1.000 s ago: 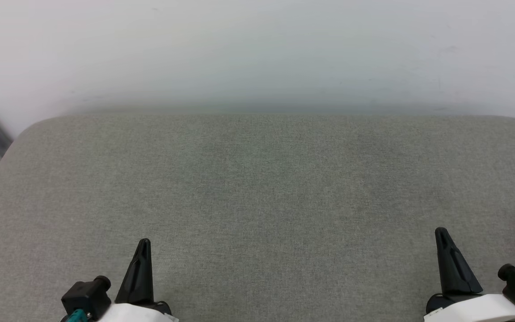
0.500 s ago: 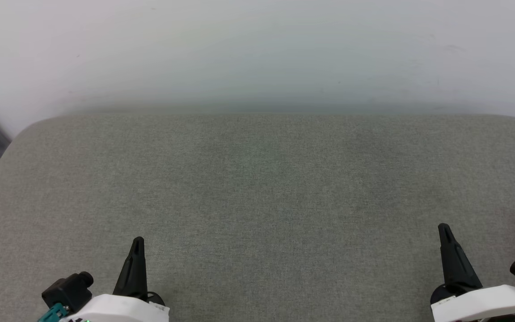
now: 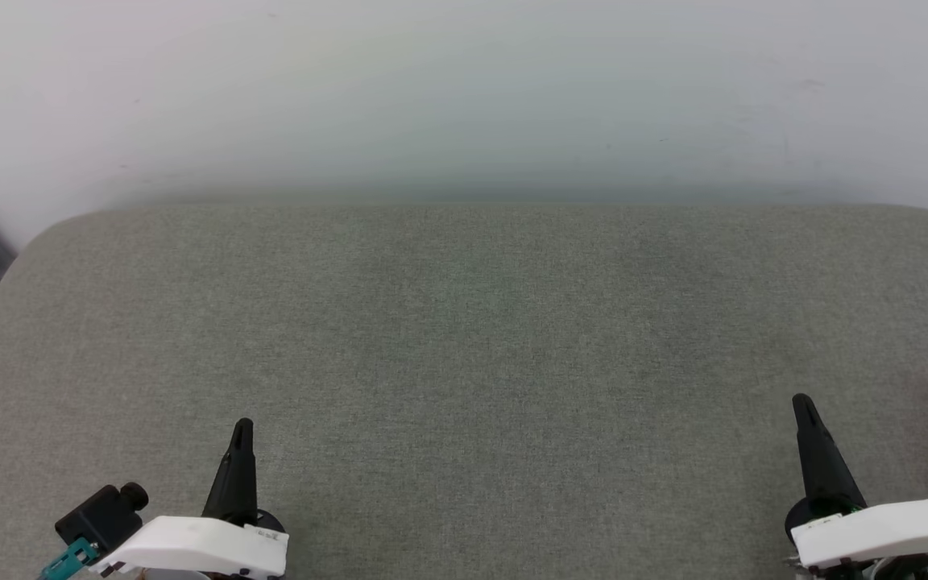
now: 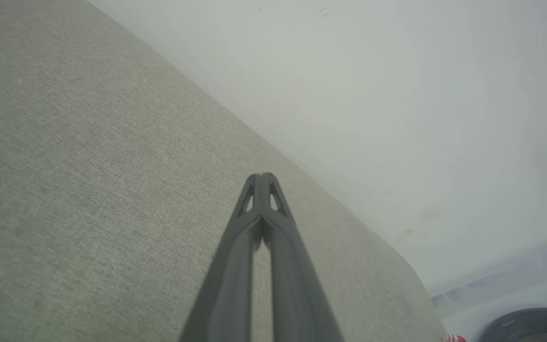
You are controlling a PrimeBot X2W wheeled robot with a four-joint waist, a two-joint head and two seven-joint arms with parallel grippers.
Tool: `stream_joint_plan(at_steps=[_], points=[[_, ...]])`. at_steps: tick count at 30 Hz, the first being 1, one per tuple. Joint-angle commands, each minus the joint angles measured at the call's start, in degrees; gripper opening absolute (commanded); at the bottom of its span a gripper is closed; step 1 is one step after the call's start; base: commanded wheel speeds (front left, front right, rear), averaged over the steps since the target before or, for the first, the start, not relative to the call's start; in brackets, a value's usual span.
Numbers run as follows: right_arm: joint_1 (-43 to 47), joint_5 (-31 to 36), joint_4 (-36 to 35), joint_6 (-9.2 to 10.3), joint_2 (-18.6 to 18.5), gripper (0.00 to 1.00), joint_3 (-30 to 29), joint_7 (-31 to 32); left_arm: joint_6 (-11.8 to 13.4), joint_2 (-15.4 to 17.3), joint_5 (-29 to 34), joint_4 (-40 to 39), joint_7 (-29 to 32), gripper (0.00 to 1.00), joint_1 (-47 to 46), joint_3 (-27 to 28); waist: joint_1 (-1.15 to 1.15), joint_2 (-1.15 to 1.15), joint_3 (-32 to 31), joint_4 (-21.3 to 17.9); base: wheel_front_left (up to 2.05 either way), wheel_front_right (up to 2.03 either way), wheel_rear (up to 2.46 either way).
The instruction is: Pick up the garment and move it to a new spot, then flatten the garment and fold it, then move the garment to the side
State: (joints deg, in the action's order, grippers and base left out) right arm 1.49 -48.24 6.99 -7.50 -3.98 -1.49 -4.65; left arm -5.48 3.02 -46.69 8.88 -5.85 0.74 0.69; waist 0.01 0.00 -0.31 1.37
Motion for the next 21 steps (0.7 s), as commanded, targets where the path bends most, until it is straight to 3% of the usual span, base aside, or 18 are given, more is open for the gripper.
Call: stream_joint_plan(at_steps=[1,21], points=[[-1.64,-1.96,-0.35,0.00,-0.55,0.00,-0.19,0.30,-0.17,0.30,-1.79,-0.33,0.35,0.00,-1.50,0.42,0.00,0.00,0.01,-0.02,0.00,0.00,0.00],[-3.66,-16.26,1.96,0.00,-0.69,0.00,-0.91,3.20,-0.81,0.33,-16.06,1.41,4.17,0.00,-3.37,2.04,0.00,0.00,0.13,-0.35,0.00,0.00,0.00]])
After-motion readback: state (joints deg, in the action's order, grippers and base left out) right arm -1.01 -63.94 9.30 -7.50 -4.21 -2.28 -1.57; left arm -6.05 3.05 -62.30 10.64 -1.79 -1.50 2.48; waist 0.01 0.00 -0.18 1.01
